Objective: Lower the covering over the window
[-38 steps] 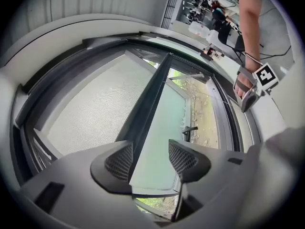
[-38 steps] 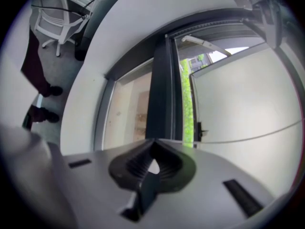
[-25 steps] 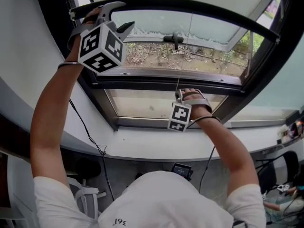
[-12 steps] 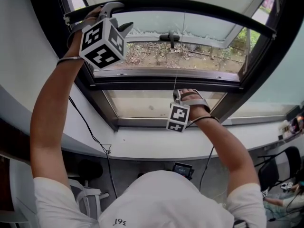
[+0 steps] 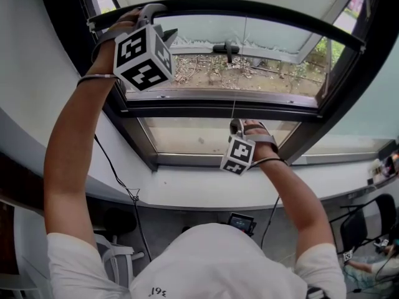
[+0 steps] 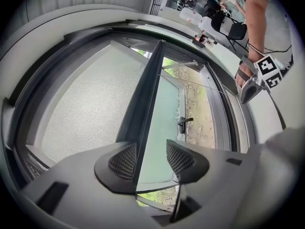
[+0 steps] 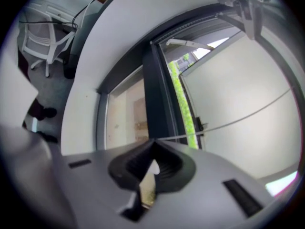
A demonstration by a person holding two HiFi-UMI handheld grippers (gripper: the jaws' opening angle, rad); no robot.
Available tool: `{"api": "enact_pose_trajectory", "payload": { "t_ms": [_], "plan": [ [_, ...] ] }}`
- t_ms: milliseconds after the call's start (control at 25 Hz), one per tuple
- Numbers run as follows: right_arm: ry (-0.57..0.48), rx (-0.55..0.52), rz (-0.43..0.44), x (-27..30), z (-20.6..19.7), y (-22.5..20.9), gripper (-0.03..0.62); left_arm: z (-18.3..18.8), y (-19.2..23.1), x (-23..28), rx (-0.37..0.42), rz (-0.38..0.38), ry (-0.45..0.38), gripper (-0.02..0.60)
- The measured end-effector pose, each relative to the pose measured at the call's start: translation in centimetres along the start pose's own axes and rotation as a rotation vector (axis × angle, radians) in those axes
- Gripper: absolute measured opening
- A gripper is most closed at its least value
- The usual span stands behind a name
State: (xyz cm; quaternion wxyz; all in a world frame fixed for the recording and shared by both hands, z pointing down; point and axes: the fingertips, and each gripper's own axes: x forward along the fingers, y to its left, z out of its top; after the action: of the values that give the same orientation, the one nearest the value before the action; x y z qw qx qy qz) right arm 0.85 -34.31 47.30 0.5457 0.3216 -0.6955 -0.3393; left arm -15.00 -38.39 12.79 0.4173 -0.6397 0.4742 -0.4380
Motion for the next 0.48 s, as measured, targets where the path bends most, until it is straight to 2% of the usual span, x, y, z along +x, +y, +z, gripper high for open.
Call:
{"api": "enact_pose_trajectory", "payload": {
  "t_ms": [200, 480],
  "plan": [
    [-0.005, 0.107, 0.006, 0.4, -0.4, 0.1, 0.022, -0.3, -0.3, 0.3, -0.002, -0.027, 0.030, 0.187],
    [-0.002, 0.120, 0.046, 1.2, -0.5, 1.5, 0.022, -0.9, -1.6, 0.9, 0.039, -0.045, 0.087, 0.133]
  ]
}}
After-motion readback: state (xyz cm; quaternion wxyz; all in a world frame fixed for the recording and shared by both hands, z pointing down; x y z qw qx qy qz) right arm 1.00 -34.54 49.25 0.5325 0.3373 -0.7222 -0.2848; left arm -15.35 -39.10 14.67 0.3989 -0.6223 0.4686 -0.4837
